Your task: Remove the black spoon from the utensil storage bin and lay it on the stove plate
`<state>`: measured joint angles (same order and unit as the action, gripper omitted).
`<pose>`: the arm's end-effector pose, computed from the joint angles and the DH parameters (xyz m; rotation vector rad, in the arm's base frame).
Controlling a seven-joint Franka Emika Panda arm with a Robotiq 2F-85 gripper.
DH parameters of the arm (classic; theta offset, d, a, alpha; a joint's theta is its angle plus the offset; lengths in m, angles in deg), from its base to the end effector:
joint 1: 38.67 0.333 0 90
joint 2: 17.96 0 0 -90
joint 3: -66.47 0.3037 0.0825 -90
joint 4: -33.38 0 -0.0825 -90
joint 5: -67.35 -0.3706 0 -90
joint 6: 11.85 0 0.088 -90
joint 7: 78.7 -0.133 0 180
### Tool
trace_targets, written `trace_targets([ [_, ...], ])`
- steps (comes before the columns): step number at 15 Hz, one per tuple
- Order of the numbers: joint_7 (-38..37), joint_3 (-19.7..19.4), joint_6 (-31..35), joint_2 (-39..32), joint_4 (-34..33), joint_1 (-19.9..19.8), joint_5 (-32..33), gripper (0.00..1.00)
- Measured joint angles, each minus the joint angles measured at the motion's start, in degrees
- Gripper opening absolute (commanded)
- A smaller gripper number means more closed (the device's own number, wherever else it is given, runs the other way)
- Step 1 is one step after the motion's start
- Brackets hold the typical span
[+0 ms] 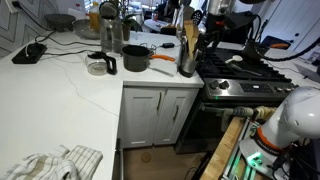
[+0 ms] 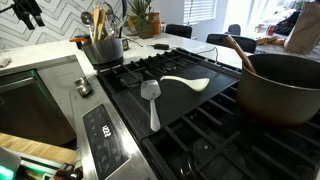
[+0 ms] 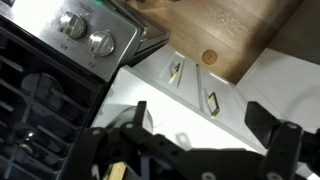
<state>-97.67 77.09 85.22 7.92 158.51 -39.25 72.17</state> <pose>0.3991 0.0686 0.5257 2.9618 -0.2429 -0.0065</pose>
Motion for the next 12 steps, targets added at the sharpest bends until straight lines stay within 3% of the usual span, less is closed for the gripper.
trace_targets([
  [5,-4.8,-0.2,0.1,3.0,0.1,-1.4,7.6,1.0],
  [12,-4.8,-2.3,0.7,9.4,0.4,-4.7,17.5,1.0],
])
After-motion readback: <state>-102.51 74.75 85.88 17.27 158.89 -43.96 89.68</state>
